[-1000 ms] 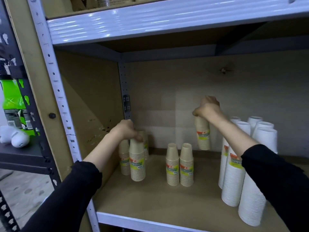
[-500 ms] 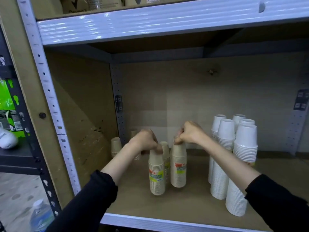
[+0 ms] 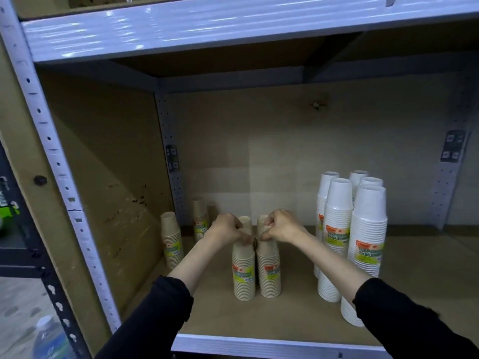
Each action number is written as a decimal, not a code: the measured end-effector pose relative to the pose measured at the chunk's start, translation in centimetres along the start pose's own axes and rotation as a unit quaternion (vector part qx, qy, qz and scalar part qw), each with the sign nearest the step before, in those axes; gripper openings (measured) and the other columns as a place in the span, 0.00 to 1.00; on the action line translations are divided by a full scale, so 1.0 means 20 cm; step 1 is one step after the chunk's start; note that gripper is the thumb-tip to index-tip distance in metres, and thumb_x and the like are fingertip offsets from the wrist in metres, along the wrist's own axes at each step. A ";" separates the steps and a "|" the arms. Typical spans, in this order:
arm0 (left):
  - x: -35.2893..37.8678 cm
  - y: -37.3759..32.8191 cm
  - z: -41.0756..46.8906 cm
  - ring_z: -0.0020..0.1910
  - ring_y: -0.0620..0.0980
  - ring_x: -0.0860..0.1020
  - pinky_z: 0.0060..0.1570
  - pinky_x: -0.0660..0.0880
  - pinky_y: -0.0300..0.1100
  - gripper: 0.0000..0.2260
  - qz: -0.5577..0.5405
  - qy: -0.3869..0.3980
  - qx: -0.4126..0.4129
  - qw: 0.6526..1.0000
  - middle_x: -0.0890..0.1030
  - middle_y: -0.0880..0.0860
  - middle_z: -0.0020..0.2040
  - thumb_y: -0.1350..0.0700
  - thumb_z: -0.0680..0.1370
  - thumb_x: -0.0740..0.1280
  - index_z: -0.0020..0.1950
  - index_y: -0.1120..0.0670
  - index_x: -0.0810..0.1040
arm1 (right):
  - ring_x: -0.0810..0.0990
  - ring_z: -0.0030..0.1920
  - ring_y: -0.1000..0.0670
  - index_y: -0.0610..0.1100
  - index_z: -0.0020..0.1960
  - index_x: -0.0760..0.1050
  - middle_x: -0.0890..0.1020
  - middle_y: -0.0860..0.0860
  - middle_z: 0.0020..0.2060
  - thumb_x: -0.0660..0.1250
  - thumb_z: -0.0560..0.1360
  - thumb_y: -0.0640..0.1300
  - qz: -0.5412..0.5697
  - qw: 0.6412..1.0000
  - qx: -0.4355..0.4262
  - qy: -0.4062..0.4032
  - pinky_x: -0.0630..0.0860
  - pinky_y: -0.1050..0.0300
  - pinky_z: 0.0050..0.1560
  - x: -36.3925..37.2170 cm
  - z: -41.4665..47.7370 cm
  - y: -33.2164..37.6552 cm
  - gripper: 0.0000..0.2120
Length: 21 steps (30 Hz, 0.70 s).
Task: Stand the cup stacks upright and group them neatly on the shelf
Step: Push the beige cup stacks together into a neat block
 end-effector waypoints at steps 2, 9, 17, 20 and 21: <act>-0.01 0.01 0.00 0.62 0.53 0.76 0.54 0.72 0.38 0.30 0.003 0.018 0.003 1.000 0.78 0.57 0.64 0.51 0.68 0.75 0.66 0.61 0.74 | 0.74 0.46 0.50 0.34 0.54 0.78 0.80 0.42 0.49 0.75 0.66 0.42 0.009 1.000 0.001 -0.003 0.67 0.64 0.43 -0.01 0.00 -0.02 0.19; -0.02 0.02 0.00 0.56 0.52 0.78 0.47 0.70 0.35 0.24 0.012 0.036 0.020 0.999 0.80 0.56 0.60 0.56 0.67 0.76 0.61 0.59 0.78 | 0.77 0.46 0.48 0.36 0.49 0.80 0.79 0.44 0.44 0.75 0.65 0.44 0.014 1.000 0.021 -0.015 0.66 0.63 0.39 0.00 0.02 -0.06 0.17; -0.01 0.00 0.00 0.56 0.52 0.79 0.46 0.71 0.36 0.23 -0.007 -0.001 0.013 1.000 0.82 0.57 0.58 0.54 0.66 0.76 0.59 0.60 0.79 | 0.72 0.40 0.49 0.45 0.27 0.62 0.74 0.45 0.39 0.77 0.61 0.47 -0.003 0.998 0.036 -0.050 0.61 0.65 0.24 0.01 0.04 -0.05 0.22; -0.01 0.01 0.00 0.56 0.53 0.79 0.47 0.72 0.37 0.24 -0.011 -0.010 0.012 1.000 0.82 0.57 0.58 0.55 0.66 0.77 0.59 0.60 0.79 | 0.72 0.39 0.48 0.45 0.26 0.62 0.74 0.45 0.38 0.77 0.61 0.48 0.001 0.997 0.043 -0.059 0.61 0.64 0.24 0.02 0.04 -0.06 0.23; -0.01 0.02 0.00 0.56 0.53 0.79 0.47 0.72 0.37 0.24 -0.014 -0.011 0.012 1.000 0.82 0.57 0.58 0.55 0.66 0.77 0.59 0.60 0.79 | 0.72 0.39 0.49 0.45 0.27 0.61 0.73 0.44 0.38 0.77 0.61 0.48 0.002 0.997 0.042 -0.061 0.60 0.64 0.24 0.02 0.04 -0.06 0.24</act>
Point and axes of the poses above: each hand's wrist, its own z-axis towards the middle knuckle, its own x-axis out of the palm, y = z × x, the point moved 2 cm from there along z, towards the middle knuckle
